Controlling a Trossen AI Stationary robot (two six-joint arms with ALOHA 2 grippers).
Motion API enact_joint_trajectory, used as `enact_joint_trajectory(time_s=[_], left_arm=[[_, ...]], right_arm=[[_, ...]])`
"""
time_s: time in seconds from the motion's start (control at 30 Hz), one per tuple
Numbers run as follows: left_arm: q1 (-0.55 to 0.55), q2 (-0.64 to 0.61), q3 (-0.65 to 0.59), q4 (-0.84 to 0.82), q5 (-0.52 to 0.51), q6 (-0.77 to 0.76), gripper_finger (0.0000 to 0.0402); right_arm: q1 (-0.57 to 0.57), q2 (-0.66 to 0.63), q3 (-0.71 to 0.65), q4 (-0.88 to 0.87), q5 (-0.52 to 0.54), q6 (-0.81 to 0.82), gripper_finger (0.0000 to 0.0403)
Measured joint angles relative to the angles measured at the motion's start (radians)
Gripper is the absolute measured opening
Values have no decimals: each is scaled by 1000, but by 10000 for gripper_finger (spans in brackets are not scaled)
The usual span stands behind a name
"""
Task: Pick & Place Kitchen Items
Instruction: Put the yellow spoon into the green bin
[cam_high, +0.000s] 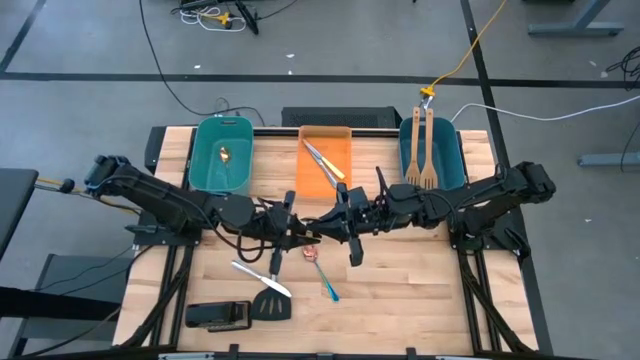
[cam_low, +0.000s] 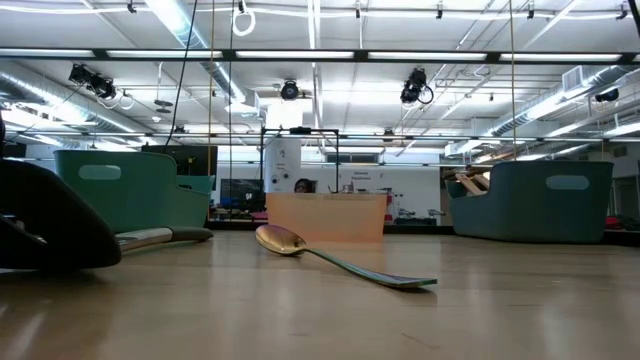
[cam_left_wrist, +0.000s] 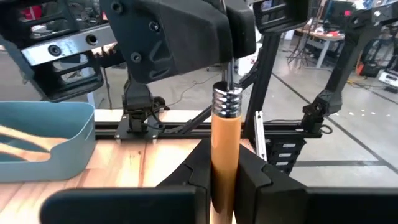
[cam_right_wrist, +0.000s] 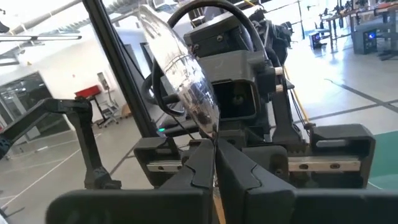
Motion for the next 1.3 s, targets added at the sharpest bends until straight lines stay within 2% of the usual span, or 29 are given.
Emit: enact_joint_trajectory(time_s=[0.37,0.67,1.3], left_arm=[[-15,-84,-1,-81,-77,-7,32],[-14,-151,2,-126,-123,-21,31],[-14,-364,2,-373,-379,-77,31]], right_arm=[[-4,-17,1,-5,4,-15,20],[-1,-52,-2,-80,8,-24,25],[41,-54,-2,-266,45,34,20]])
